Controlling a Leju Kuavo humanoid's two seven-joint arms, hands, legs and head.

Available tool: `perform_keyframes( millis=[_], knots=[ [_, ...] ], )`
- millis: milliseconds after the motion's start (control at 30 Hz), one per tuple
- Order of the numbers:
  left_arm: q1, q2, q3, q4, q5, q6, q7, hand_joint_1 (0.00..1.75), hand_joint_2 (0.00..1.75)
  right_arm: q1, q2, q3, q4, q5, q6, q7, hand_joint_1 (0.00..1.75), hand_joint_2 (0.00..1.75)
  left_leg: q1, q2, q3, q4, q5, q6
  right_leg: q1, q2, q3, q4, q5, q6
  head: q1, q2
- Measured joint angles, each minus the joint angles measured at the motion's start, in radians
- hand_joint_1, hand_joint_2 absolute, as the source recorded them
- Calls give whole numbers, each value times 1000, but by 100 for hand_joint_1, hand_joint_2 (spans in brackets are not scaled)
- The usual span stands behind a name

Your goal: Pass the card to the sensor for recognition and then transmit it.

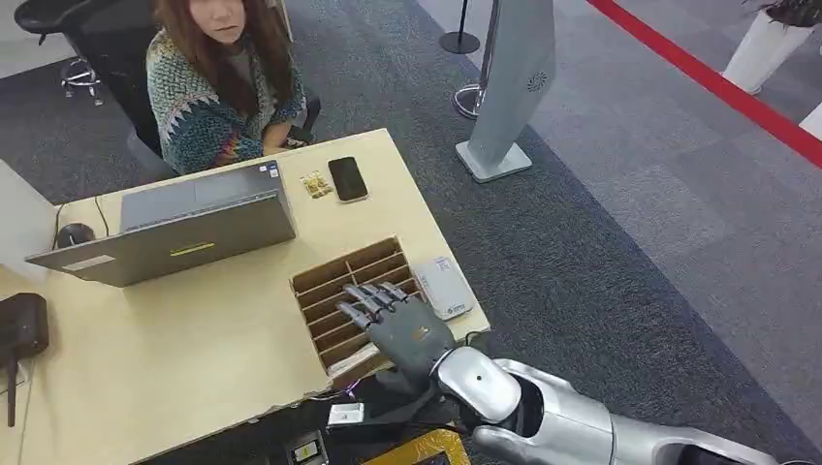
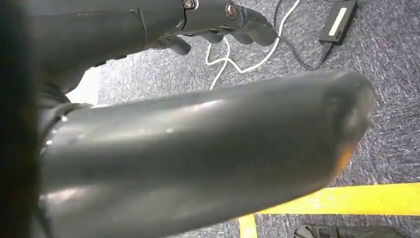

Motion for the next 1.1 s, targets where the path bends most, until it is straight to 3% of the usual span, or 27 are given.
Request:
perform_keyframes(
  millis=[867, 1100],
  knots=[
    [3, -1, 31, 0, -24, 0, 6, 0, 0, 12, -15, 4, 87, -47, -32, 14, 0, 175, 0, 0, 0, 0, 0, 0, 0, 0, 0, 0, 0, 0, 0, 0],
    [5, -1, 46, 0, -35, 0, 7, 0, 0, 12, -15, -5, 194, -19, -93, 24, 0, 175, 0, 0, 0, 0, 0, 0, 0, 0, 0, 0, 0, 0, 0, 0]
  ],
)
